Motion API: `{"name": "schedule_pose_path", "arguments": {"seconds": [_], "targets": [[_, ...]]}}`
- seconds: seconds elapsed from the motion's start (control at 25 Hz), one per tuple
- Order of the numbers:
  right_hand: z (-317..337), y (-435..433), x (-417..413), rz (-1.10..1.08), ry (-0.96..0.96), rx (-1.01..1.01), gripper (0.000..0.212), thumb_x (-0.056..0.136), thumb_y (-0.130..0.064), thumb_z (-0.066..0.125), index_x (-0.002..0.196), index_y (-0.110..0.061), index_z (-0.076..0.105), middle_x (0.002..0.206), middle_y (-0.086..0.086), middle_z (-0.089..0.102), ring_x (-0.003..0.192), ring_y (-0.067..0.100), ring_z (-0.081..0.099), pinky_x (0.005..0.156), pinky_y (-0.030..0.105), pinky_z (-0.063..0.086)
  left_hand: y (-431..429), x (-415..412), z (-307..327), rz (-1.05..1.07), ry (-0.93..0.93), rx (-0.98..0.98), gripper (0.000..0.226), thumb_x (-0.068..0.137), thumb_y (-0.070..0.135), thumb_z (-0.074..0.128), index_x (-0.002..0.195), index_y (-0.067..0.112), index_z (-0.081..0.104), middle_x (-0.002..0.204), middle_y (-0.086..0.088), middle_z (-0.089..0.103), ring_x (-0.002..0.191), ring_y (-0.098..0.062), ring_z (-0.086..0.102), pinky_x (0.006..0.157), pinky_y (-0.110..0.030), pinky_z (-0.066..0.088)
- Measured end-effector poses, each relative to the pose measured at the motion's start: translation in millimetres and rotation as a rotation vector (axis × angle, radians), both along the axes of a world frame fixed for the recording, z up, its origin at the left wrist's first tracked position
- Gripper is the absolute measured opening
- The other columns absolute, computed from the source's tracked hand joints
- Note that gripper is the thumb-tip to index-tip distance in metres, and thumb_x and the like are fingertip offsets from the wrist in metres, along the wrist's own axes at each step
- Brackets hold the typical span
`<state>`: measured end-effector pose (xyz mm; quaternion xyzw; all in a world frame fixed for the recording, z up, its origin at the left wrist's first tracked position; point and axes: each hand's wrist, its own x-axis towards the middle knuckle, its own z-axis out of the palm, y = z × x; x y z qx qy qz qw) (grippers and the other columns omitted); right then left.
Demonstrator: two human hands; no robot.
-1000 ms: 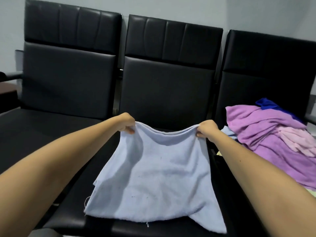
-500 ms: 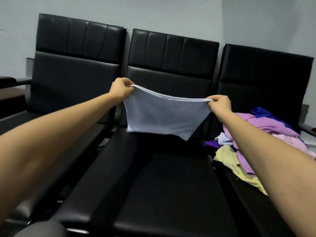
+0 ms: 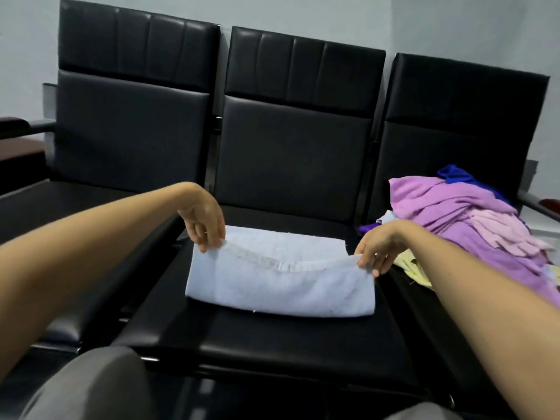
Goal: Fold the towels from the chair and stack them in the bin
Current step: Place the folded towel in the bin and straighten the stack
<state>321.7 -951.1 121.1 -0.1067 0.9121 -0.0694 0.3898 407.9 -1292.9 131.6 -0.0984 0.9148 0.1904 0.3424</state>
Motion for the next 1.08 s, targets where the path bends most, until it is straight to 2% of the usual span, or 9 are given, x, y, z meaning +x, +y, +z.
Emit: {"name": "schedule_pose_path", "arguments": {"seconds": [0.2,0.32,0.36,0.44,0.6,0.72,0.84,1.0,1.08], "targets": [[-31,-15,-29,-0.235,0.549,-0.36,0.015,0.091,-0.003,0.045,0.085,-0.011,0.057,0.086,0.016,0.059,0.053,0.016,0.058,0.043,0.019,0.044,-12,-41,-31,0.31,0.487,0.184,0.013,0.087,-0.001,0.057,0.094,0.008,0.065,0.078,-0.009,0.065,0.058,-0.013,0.067,0.051,-0.019,0.053],[-54,-28,-38,-0.287,0.649,-0.51,0.049,0.095,-0.02,0.048,0.142,-0.013,0.035,0.148,0.017,0.029,0.118,0.029,0.049,0.091,0.03,0.043,-10,-62,-52,0.271,0.67,0.049,0.052,0.089,0.006,0.053,0.139,0.013,0.044,0.122,-0.014,0.057,0.102,-0.028,0.061,0.079,-0.028,0.049],[-62,-33,-38,-0.271,0.638,-0.502,0.056,0.096,-0.024,0.047,0.148,-0.015,0.026,0.155,0.013,0.015,0.132,0.029,0.038,0.103,0.031,0.033,-4,-66,-60,0.179,0.688,-0.052,0.057,0.089,0.009,0.052,0.144,0.014,0.037,0.137,-0.011,0.05,0.119,-0.028,0.053,0.091,-0.028,0.044],[-80,-41,-39,-0.238,0.637,-0.497,0.055,0.097,-0.022,0.045,0.147,-0.013,0.026,0.154,0.011,0.017,0.134,0.028,0.036,0.106,0.03,0.029,17,-71,-80,-0.03,0.756,-0.075,0.05,0.092,0.015,0.05,0.142,0.015,0.041,0.145,-0.004,0.043,0.132,-0.023,0.042,0.104,-0.027,0.035],[-117,-59,-27,-0.213,0.741,-0.465,0.045,0.095,-0.014,0.044,0.14,-0.012,0.039,0.144,0.01,0.041,0.127,0.029,0.043,0.105,0.034,0.034,69,-69,-135,-0.393,0.597,-0.13,0.048,0.101,0.042,0.029,0.148,0.038,0.022,0.158,0.005,0.013,0.146,-0.02,0.007,0.117,-0.042,0.005],[-139,-78,2,-0.196,0.928,-0.478,0.04,0.091,-0.01,0.045,0.131,-0.015,0.05,0.134,0.006,0.052,0.124,0.026,0.046,0.103,0.032,0.028,88,-74,-160,-0.148,0.496,-0.211,0.049,0.099,0.053,0.015,0.146,0.05,0.005,0.159,0.009,-0.008,0.146,-0.025,-0.009,0.113,-0.056,-0.009],[-152,-86,23,-0.171,1.004,-0.478,0.032,0.089,-0.01,0.046,0.12,-0.016,0.055,0.126,0.002,0.053,0.116,0.024,0.045,0.099,0.032,0.026,111,-71,-150,0.162,0.427,-0.212,0.053,0.098,0.05,0.012,0.149,0.042,0.001,0.159,0.003,-0.012,0.144,-0.033,-0.015,0.11,-0.062,-0.012],[-142,-82,18,-0.373,0.796,-0.454,0.025,0.091,-0.018,0.044,0.112,-0.011,0.055,0.122,0.009,0.052,0.113,0.03,0.047,0.092,0.036,0.035,162,-41,-139,0.357,0.248,0.039,0.067,0.096,0.049,0.025,0.152,0.026,-0.003,0.158,-0.011,-0.015,0.141,-0.041,-0.021,0.113,-0.057,-0.008],[-136,-78,10,-0.544,0.659,-0.546,0.024,0.091,-0.019,0.045,0.109,-0.005,0.052,0.116,0.009,0.051,0.103,0.032,0.052,0.079,0.032,0.039,158,-24,-136,0.385,0.222,0.249,0.067,0.094,0.044,0.038,0.151,0.017,0.016,0.158,-0.015,0.001,0.145,-0.037,-0.006,0.117,-0.047,0.005]]}}
